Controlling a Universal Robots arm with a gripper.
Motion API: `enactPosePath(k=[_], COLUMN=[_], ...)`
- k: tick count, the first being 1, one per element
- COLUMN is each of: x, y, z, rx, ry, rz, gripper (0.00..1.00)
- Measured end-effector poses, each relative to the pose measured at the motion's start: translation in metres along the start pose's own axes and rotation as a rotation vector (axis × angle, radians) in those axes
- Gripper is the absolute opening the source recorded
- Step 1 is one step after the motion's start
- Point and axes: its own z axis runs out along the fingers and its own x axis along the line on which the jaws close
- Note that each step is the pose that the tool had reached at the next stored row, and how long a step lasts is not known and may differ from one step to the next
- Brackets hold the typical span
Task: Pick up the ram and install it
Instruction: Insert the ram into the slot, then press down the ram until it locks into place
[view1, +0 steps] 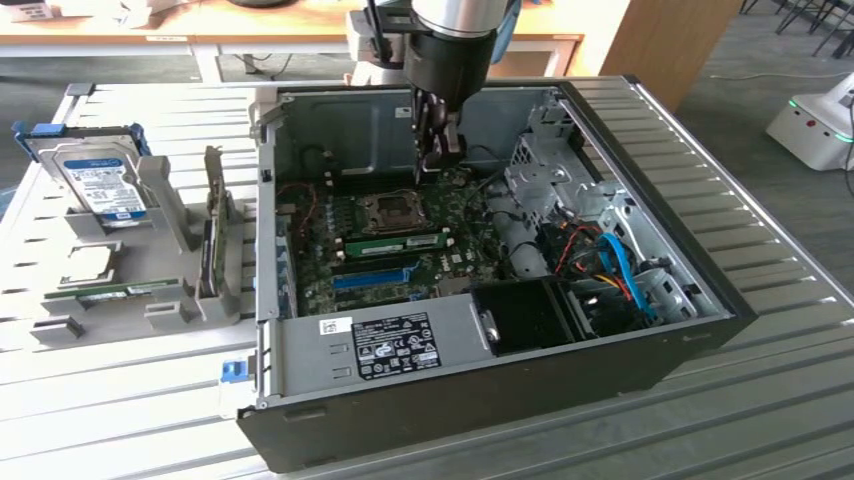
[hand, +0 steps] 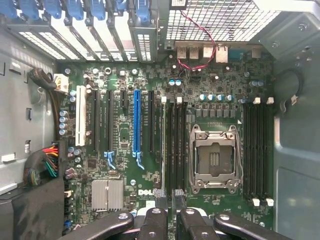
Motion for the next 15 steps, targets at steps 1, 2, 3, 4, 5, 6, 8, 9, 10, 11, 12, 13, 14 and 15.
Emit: enactPosePath(k=[1, 2, 3, 4, 5, 6, 8, 9, 10, 11, 12, 13, 14, 15], x=[0.0000, 0.0000, 0.0000, -0.0001, -0.0001, -0.0001, -0.0001, -0.0001, -0.0001, -0.0001, -0.0001, -0.0001, -0.0001, -0.0001], y=[0.0000, 0.0000, 0.0001, 0.0001, 0.0002, 0.0002, 0.0002, 0.0002, 0.0002, 0.0002, 0.0002, 0.0002, 0.0002, 0.0002], z=[-0.0007, -0.0015, -0.0025, -0.0035, -0.0042, -0.0046, -0.0046, -0.0047, -0.0047, -0.0047, -0.0047, -0.0047, -0.0047, -0.0047], rx=[-0.0002, -0.0001, 0.0000, 0.0000, 0.0000, 0.0000, 0.0001, 0.0000, 0.0000, 0.0000, 0.0000, 0.0000, 0.0000, 0.0000], ry=[0.0003, 0.0001, -0.0001, -0.0001, -0.0001, -0.0001, -0.0003, -0.0001, -0.0001, -0.0002, -0.0001, -0.0001, -0.0002, -0.0002], rz=[0.000, 0.000, 0.000, 0.000, 0.000, 0.000, 0.000, 0.000, 0.000, 0.000, 0.000, 0.000, 0.000, 0.000], gripper=[0.19, 0.19, 0.19, 0.19, 0.19, 0.19, 0.19, 0.19, 0.19, 0.19, 0.19, 0.19, 0.19, 0.19])
